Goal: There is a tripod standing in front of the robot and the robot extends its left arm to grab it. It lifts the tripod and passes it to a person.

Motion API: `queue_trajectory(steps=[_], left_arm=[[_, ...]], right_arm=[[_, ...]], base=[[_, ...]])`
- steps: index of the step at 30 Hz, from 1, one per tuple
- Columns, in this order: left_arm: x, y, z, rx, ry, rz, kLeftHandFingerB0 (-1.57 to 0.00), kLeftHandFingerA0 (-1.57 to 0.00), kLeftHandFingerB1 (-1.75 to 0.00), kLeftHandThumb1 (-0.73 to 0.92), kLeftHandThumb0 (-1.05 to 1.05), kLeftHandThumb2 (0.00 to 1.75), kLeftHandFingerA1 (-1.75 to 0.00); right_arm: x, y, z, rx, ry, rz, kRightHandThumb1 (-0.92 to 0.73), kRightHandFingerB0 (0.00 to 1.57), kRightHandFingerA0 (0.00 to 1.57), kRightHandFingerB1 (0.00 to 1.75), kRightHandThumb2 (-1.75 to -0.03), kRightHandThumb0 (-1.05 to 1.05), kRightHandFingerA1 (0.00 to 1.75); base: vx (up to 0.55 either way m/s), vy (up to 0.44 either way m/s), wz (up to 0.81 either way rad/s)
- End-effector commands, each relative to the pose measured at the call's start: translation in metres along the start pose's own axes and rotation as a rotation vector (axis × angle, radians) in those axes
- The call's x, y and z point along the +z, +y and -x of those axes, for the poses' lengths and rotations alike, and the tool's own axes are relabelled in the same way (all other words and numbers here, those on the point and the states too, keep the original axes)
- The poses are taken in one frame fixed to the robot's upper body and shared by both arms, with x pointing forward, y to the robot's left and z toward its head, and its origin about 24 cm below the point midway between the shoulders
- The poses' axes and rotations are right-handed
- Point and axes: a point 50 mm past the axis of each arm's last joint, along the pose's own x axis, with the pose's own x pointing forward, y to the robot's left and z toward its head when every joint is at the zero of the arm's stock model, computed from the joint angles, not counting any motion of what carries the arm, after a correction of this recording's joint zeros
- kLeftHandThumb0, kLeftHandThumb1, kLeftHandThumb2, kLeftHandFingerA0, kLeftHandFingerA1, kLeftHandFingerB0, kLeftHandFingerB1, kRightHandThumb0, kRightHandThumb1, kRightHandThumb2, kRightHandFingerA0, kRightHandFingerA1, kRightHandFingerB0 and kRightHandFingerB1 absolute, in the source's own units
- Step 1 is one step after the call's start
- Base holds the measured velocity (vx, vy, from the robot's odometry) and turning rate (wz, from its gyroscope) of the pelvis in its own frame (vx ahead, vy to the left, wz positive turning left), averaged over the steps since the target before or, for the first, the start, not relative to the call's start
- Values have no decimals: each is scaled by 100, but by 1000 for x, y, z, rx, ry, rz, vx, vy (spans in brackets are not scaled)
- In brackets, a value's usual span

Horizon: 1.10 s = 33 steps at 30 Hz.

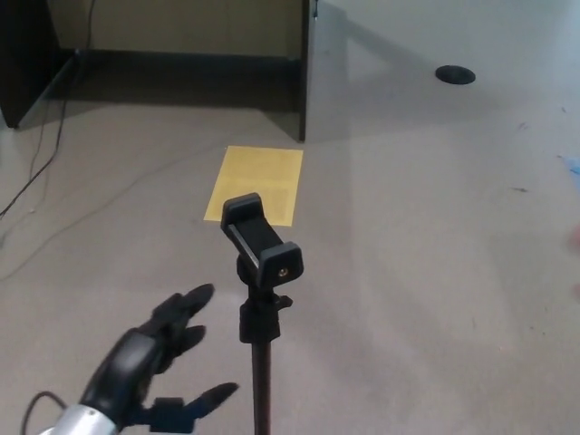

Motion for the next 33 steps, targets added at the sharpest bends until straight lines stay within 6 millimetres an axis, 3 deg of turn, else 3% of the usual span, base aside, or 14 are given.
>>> queue_trajectory(steps=[1, 5, 8, 10, 16, 17, 20, 21, 23, 24, 28, 29, 31, 33], left_arm=[[2, -5, -5, -32, 42, 11, -9, -4, -7, 42, -67, 77, -41], [6, -20, -9, -50, 31, 72, -9, -6, -10, 42, -66, 77, -42], [16, -34, -16, -50, 42, 100, -2, -18, -23, 47, -62, 55, -34], [23, -43, -20, -67, 48, 123, -3, -13, -17, 39, -64, 73, -43], [32, -64, -24, -87, 21, 101, -3, -18, -18, 38, -64, 74, -45], [36, -68, -27, -102, -1, 49, -4, -17, -16, 46, -63, 57, -38], [38, -71, -30, -129, 19, 74, -3, -11, -16, 41, -60, 67, -40], [37, -72, -32, -135, 32, 60, -2, -11, -15, 41, -57, 69, -41], [34, -73, -32, -138, 51, 43, -3, -18, -17, 48, -53, 55, -35], [28, -75, -32, -136, 74, 20, -3, -15, -17, 39, -59, 71, -43], [16, -75, -35, -119, 112, -18, -2, -17, -17, 39, -60, 72, -45], [11, -70, -35, -112, 133, -37, -3, -16, -17, 40, -60, 72, -44], [8, -68, -37, -100, 142, -59, -3, -17, -19, 40, -58, 70, -44], [2, -58, -39, -72, 152, -76, -4, -14, -20, 40, -58, 67, -42]], right_arm=[[-2, -9, 1, -7, 2, 23, -69, 43, 65, 35, -61, -40, 42], [-4, -7, 2, -2, 11, 28, -70, 43, 64, 35, -61, -40, 42], [-3, -6, 1, -6, 4, 19, -70, 43, 65, 36, -62, -41, 43], [-4, -6, 1, -4, 9, 21, -69, 44, 65, 35, -61, -39, 43], [-8, -5, 4, 15, -2, 19, -70, 43, 63, 35, -61, -40, 42], [-7, -6, 4, 8, 3, 23, -70, 43, 64, 35, -61, -40, 42], [-5, -9, 3, 8, -7, 27, -59, 38, 59, 48, -86, -46, 57], [-4, -10, 3, 5, -12, 29, -71, 44, 67, 36, -61, -39, 46], [-5, -9, 4, 4, -13, 34, -71, 45, 66, 36, -61, -40, 45], [-8, -7, 5, 10, -9, 26, -69, 44, 64, 35, -61, -42, 43], [-8, -4, 4, 11, 5, 30, -72, 45, 63, 36, -61, -41, 43], [-8, -1, 4, 19, 6, 9, -60, 38, 53, 48, -85, -46, 54], [-8, -1, 4, 23, 2, 0, -71, 43, 60, 35, -61, -38, 41], [-4, 1, 3, 19, -20, 2, -70, 44, 65, 35, -61, -39, 43]], base=[[0, 0, 0], [0, 0, 0], [0, 0, 0], [0, 0, 0], [0, 0, 0], [0, 0, 0], [0, 0, 0], [0, 0, 0], [0, 0, 0], [0, 0, 0], [0, 0, 0], [0, 0, 0], [0, 0, 0], [0, 0, 0]])
